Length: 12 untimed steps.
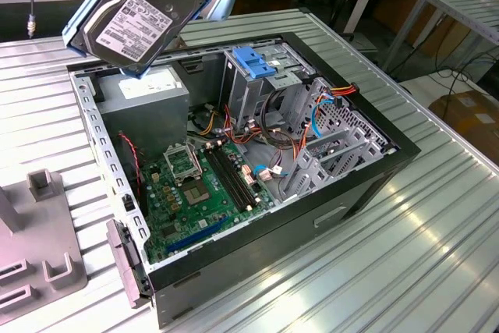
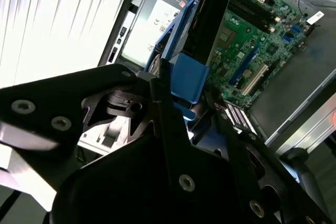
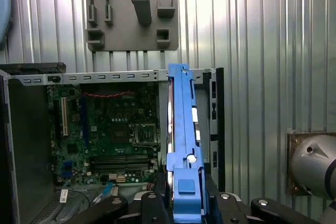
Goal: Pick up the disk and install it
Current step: 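Pick up the disk, then insert the disk into the insertion slot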
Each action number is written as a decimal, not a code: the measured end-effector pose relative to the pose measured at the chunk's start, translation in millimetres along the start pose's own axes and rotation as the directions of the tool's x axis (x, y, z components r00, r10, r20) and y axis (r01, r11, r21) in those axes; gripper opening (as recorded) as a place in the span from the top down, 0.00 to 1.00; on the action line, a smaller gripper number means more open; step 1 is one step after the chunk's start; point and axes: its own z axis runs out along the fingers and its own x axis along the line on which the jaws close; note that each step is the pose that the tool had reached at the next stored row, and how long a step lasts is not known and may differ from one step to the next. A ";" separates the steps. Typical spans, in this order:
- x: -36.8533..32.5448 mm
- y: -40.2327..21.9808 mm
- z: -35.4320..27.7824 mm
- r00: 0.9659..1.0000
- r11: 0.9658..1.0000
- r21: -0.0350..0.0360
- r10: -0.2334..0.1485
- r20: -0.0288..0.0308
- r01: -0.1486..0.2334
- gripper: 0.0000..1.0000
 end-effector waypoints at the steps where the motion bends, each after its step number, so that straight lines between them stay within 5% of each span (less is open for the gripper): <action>1: 0.2 -1.0 0.1 1.000 1.000 0.000 0.000 0.000 0.000 0.63; 9: 0.3 -2.1 0.1 1.000 1.000 0.000 0.000 0.000 0.000 0.63; 12: 5.9 -11.1 0.3 1.000 1.000 0.000 0.000 -0.001 0.000 0.63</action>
